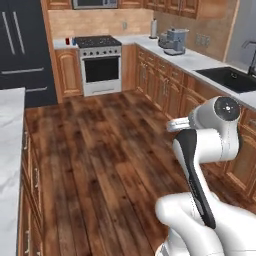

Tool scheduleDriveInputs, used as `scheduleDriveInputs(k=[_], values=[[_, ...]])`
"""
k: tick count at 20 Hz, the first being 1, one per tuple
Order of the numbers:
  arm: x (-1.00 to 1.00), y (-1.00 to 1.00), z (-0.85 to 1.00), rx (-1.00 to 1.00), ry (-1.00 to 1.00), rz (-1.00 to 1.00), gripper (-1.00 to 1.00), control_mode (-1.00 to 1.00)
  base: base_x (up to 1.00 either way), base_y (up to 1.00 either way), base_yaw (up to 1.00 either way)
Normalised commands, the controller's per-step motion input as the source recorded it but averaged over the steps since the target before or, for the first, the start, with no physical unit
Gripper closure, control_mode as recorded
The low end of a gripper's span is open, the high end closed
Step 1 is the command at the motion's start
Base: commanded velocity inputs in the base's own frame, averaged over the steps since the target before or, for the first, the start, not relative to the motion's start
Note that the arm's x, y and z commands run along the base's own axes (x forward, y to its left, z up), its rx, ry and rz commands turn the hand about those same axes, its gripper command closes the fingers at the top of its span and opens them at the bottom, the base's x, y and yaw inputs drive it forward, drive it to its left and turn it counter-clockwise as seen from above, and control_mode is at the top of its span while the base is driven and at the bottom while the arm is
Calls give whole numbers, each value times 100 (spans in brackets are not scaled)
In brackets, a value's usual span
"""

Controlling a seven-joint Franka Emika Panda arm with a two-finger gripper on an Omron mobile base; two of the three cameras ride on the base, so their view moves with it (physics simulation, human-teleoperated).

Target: Four empty soda cans are scattered around the kitchen. Gather all the cans and cluster them next to the stove for recycling.

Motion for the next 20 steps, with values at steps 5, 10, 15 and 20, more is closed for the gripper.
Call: scheduleDriveInputs(k=[5, 10, 15, 20], values=[[0, 0, 0, 0, 0, 0, 100, 100, 85, -15, 21], [0, 0, 0, 0, 0, 0, 100, 100, 76, -8, 19], [0, 0, 0, 0, 0, 0, 100, 100, 67, -3, 9], [0, 0, 0, 0, 0, 0, 100, 100, 90, -10, 13]])
